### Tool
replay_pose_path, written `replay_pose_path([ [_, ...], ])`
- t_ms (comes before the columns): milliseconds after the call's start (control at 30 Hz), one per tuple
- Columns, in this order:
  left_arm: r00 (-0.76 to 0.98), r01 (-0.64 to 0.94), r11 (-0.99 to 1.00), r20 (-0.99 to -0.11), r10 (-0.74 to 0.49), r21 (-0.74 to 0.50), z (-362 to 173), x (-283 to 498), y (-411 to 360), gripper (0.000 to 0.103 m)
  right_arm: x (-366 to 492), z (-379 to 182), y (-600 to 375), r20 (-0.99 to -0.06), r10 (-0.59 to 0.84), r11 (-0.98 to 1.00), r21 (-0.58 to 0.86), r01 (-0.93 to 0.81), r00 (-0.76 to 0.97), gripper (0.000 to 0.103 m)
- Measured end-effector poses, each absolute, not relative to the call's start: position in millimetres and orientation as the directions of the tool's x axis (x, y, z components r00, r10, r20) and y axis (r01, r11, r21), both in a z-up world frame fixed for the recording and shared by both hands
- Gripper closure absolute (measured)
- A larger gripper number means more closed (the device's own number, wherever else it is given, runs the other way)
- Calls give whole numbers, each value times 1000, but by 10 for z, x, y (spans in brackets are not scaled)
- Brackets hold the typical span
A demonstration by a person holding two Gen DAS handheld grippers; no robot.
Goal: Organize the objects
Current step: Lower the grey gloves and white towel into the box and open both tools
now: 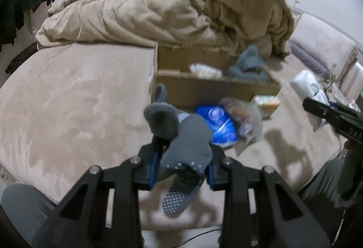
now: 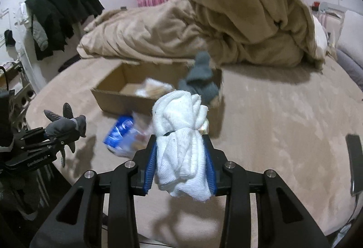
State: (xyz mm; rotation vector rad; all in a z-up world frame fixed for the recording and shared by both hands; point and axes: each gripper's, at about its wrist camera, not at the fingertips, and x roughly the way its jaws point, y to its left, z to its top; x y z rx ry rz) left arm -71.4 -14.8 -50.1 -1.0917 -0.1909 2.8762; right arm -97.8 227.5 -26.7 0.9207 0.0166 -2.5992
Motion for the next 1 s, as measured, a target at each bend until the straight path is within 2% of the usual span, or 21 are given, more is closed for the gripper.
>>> replay_pose_path([
  [333, -818, -54, -982, -557, 147, -180, 63, -735, -253, 70, -957, 251, 2068, -516, -398, -906, 93, 413, -758, 64],
  [700, -841, -113, -972, -501, 205, -206, 374, -1283, -427, 70, -1309, 570, 1734, -452, -430, -890, 66, 451, -782, 64],
  [833, -832, -109, -971, -515, 207, -213, 281, -1566, -486, 70, -1553, 520, 1663, -462, -422, -895, 75, 440, -780, 64],
  [1000, -797, -104, -969, -565, 215, -223, -61, -1930, -487, 70, -1922, 227, 1598, -526, -397, -908, 104, 407, -752, 64],
])
